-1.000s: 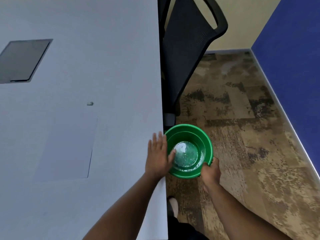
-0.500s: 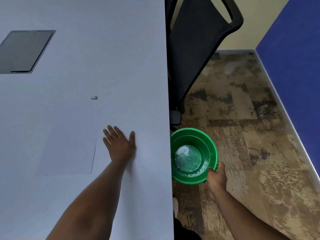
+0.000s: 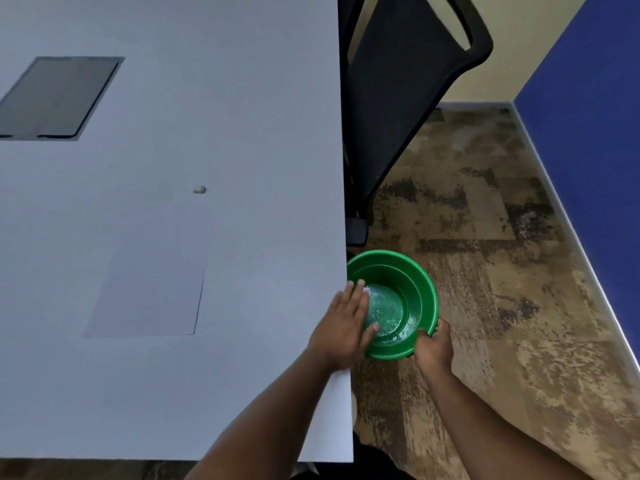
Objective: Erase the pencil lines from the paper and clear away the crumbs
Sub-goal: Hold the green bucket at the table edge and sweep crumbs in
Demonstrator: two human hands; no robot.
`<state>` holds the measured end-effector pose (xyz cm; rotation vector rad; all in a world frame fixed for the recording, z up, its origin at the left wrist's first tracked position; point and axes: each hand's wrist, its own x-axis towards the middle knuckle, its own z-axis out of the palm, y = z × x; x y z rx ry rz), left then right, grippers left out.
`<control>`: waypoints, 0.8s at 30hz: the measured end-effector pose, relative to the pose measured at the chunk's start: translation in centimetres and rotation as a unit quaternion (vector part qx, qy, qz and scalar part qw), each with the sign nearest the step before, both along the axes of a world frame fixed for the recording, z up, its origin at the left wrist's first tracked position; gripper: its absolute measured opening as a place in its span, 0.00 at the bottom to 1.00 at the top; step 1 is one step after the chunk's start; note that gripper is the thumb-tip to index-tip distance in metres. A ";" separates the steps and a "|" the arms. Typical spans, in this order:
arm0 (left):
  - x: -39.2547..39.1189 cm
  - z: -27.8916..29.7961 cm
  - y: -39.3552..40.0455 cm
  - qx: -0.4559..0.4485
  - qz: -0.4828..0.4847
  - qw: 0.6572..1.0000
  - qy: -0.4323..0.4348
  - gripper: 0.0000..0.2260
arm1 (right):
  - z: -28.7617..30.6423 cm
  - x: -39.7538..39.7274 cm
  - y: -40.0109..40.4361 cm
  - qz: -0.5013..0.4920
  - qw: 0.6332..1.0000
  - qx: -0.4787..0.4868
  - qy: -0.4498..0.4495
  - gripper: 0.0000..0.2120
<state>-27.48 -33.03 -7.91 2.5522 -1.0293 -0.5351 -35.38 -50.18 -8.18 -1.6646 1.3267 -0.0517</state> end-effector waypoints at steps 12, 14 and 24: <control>4.1 -0.3 3.8 0.094 0.233 0.968 -0.018 0.46 | 0.3 -2.7 0.6 -0.021 1.000 0.014 -0.007 0.12; 3.5 0.0 3.0 0.097 0.162 0.982 -0.021 0.44 | 0.5 -3.1 0.7 -0.019 1.000 0.012 -0.008 0.12; -5.2 3.6 -0.2 -0.031 -0.030 0.999 0.005 0.29 | 3.4 -6.4 1.5 -0.037 0.998 -0.050 0.023 0.14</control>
